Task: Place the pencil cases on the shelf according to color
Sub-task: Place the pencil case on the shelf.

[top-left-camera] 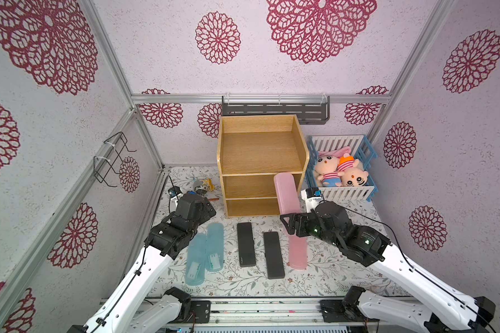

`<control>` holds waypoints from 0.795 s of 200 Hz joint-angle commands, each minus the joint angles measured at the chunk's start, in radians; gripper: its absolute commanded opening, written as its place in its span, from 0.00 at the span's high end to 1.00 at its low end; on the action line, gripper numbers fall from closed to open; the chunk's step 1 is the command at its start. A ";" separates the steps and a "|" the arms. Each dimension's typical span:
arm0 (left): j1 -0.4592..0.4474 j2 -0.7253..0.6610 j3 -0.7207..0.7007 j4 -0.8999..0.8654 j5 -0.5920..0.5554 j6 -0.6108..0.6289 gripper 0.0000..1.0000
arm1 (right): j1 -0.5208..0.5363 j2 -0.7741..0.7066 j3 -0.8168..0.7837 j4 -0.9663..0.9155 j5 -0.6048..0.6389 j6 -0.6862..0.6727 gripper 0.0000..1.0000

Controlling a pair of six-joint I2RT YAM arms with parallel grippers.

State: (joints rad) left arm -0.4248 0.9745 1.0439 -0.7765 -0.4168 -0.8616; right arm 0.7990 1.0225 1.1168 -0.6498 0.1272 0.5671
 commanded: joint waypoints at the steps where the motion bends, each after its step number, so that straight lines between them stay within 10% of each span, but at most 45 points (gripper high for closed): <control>1: -0.009 0.009 0.041 -0.021 -0.050 0.029 0.03 | 0.005 0.054 0.120 0.037 0.074 -0.064 0.38; 78: 0.021 0.152 0.216 -0.053 -0.050 0.100 0.03 | -0.125 0.497 0.736 -0.148 0.196 -0.137 0.35; 159: 0.066 0.212 0.321 0.022 0.184 0.213 0.03 | -0.240 0.760 1.031 -0.246 0.154 -0.184 0.34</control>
State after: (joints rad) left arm -0.3649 1.1599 1.3220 -0.7895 -0.3168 -0.6987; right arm 0.5686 1.7504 2.0644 -0.8619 0.2810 0.4076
